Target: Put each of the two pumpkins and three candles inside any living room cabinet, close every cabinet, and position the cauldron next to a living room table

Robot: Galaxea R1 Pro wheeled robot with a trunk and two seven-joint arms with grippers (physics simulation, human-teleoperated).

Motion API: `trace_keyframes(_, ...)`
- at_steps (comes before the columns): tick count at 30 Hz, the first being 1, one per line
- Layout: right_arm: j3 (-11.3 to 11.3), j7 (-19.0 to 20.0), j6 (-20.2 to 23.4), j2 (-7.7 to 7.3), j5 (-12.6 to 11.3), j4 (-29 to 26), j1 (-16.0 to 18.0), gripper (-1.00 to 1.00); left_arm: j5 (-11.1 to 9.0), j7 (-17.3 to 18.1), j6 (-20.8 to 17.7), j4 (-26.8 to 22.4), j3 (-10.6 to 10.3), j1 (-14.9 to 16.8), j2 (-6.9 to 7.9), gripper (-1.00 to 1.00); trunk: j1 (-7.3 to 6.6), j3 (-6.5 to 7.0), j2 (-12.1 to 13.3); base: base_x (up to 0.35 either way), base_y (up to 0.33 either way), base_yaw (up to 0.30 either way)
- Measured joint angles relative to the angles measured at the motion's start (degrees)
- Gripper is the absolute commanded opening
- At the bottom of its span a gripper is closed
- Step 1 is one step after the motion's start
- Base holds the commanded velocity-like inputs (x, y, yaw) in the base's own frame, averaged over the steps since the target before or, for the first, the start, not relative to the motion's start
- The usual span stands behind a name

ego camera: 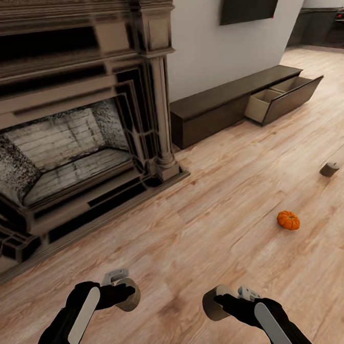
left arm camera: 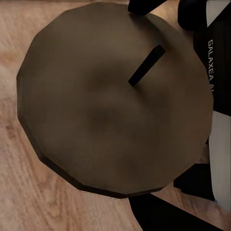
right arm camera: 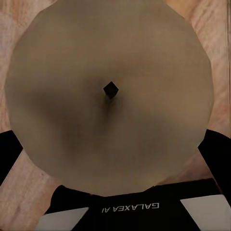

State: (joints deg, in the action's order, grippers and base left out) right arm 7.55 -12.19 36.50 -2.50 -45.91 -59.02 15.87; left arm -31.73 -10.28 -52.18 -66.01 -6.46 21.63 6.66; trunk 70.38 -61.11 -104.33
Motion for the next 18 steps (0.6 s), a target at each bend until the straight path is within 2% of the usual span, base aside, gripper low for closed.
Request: trace_keyframes(18,-0.05,0.19,0.02,-0.17,0.17,1.09,0.0,-1.0,0.06,0.0,0.0,0.0,0.0,0.01,-0.04,-1.0,-3.95,2.61,7.22,0.0,0.0,-0.258)
